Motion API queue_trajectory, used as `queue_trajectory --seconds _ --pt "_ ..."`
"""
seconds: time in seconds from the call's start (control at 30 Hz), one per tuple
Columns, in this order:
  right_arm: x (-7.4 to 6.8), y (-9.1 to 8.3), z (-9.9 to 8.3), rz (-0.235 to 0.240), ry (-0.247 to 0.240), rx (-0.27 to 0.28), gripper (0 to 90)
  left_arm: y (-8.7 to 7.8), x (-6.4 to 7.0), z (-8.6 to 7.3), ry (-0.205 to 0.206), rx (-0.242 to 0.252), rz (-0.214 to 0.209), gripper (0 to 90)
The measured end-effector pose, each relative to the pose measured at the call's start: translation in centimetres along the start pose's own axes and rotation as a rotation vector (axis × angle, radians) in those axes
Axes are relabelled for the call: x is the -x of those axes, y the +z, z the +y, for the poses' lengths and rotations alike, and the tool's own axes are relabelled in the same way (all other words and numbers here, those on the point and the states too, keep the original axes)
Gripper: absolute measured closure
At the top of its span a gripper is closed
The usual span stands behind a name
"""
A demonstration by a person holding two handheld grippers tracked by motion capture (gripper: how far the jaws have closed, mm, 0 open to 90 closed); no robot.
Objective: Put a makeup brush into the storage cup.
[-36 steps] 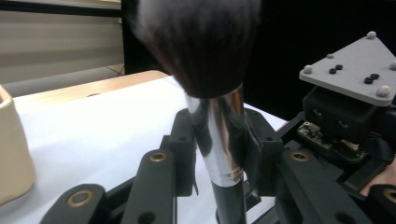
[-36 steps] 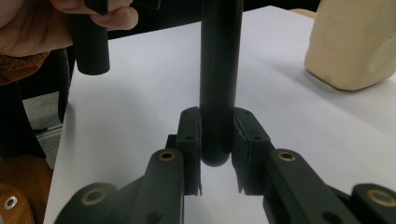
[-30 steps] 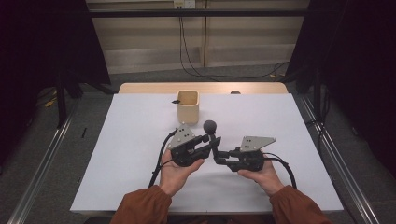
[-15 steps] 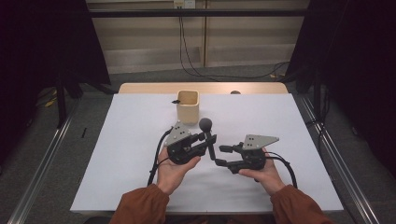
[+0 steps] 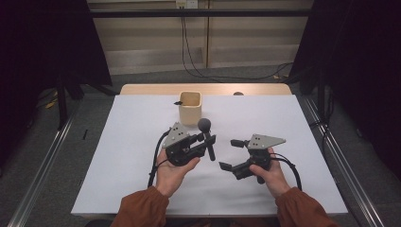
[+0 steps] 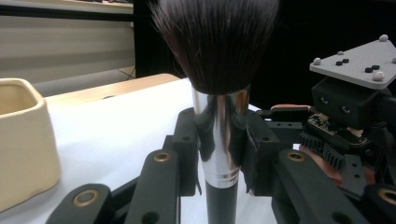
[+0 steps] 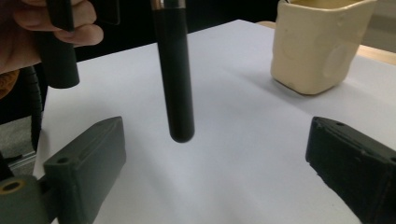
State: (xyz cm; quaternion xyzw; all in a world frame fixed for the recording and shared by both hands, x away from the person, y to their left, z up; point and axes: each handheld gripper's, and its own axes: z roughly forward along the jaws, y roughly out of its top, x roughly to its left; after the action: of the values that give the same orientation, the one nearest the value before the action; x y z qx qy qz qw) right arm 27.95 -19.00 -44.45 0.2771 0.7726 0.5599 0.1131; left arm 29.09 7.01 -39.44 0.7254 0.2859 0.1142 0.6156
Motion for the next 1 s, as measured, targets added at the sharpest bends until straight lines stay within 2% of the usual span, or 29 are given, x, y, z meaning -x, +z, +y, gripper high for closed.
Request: queue_trajectory --seconds 0.1,0.13,0.2,0.4,0.5,0.63,0.73,0.83,1.0 --pt "0.0 -0.1 0.0 -0.054 0.032 0.001 0.0 -0.3 -0.2 0.1 -0.002 -0.001 0.004 70.6" --pt "0.0 -0.2 0.0 -0.083 0.03 0.003 0.8 -0.3 -0.3 0.1 -0.004 0.0 0.006 70.5" --pt "-0.1 -0.4 -0.1 -0.107 0.024 0.005 0.6 -0.5 -0.5 0.2 -0.009 0.0 0.009 70.6" --pt "-0.1 -1.2 -0.1 -0.129 0.041 0.025 0.6 -1.0 -0.9 0.3 -0.007 -0.005 0.019 70.5" --pt "0.1 -1.9 0.1 -0.173 0.051 0.024 0.8 -1.4 -1.2 0.3 -0.012 -0.01 0.02 70.5" --pt "0.3 -3.1 -0.2 -0.2 0.065 0.039 0.8 -1.8 -1.7 0.4 -0.016 -0.011 0.026 70.6" --pt "0.2 -3.8 -0.5 -0.258 0.068 0.076 0.8 -2.1 -2.1 0.5 -0.019 -0.014 0.029 70.5" --pt "0.2 -4.3 -0.8 -0.278 0.081 0.089 0.7 -2.3 -2.3 0.6 -0.025 -0.015 0.034 70.5" --pt "0.1 -5.1 -1.3 -0.303 0.073 0.098 0.8 -2.6 -2.7 0.8 -0.022 -0.024 0.038 70.5"
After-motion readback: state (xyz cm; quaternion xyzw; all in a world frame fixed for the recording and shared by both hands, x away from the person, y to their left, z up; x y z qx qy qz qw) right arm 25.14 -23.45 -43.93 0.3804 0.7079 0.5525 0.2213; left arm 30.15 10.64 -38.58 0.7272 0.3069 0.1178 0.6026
